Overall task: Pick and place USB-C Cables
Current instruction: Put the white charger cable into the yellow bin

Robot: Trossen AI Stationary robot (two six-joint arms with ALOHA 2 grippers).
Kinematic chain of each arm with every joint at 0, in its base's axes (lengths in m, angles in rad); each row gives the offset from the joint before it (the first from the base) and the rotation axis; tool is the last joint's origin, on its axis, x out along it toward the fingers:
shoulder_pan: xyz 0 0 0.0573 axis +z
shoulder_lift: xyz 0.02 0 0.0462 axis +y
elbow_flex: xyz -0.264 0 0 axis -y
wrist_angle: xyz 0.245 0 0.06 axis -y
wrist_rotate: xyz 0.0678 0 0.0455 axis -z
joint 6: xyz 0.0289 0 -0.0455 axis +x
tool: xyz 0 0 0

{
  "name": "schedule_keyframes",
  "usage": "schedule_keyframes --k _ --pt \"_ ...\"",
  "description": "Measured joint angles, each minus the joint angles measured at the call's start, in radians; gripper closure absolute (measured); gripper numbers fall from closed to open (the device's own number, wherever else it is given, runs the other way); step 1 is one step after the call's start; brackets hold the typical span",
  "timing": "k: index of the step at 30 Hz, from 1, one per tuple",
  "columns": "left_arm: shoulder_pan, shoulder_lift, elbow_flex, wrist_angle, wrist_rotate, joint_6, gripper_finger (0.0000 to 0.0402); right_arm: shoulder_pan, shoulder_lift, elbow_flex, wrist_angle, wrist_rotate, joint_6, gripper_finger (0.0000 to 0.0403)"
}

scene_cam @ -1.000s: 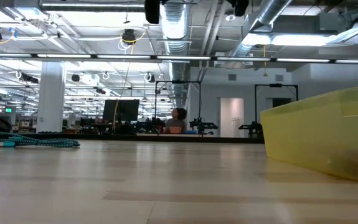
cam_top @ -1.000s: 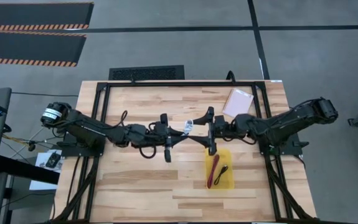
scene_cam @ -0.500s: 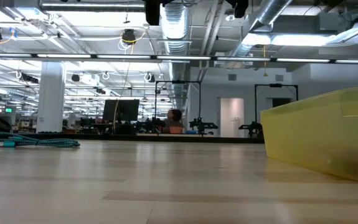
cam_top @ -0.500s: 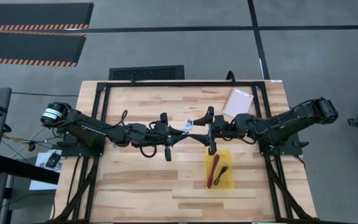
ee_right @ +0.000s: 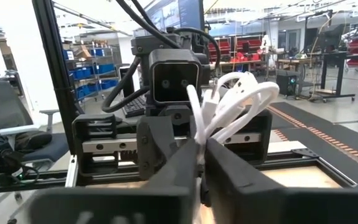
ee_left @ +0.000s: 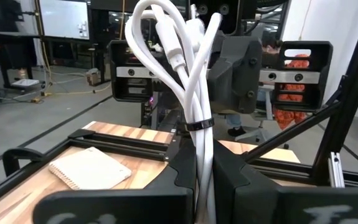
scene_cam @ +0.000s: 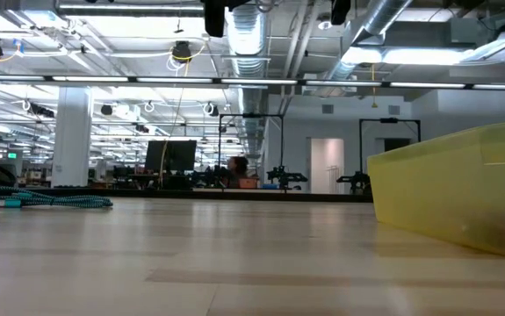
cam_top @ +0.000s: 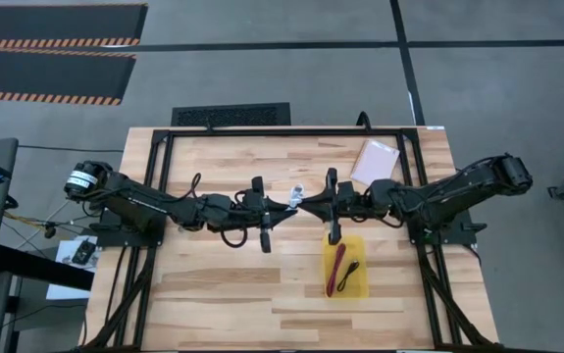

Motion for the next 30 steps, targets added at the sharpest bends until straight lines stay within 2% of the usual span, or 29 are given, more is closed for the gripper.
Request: schedule_keyframes --k 3,9,13,20,22,25,30 --pt "0.002 0.000 0.000 0.000 -0.007 0.000 0.0401 0.000 0.000 0.000 0.000 0.000 -0.001 0.0393" --pt "0.006 0.000 0.000 -0.001 -0.010 0.000 0.0401 0.000 0.000 0.000 -0.001 0.001 0.020 0.0372" --pt "0.006 0.000 0.000 0.001 -0.013 0.021 0.0401 -0.004 0.000 0.000 -0.022 0.000 0.033 0.0327" --pt "0.006 0.000 0.000 0.003 -0.061 0.059 0.0401 -0.004 0.000 0.000 -0.031 0.001 0.079 0.0184" --pt "0.006 0.000 0.000 0.007 -0.068 0.070 0.0401 -0.004 0.000 0.000 -0.030 0.002 0.092 0.0154" --pt "0.004 0.000 0.000 0.023 -0.068 0.091 0.0401 -0.011 0.000 0.000 -0.033 0.022 0.104 0.0131" --pt "0.003 0.000 0.000 0.028 -0.110 0.106 0.0401 -0.013 0.000 -0.001 -0.080 0.040 0.118 0.0127"
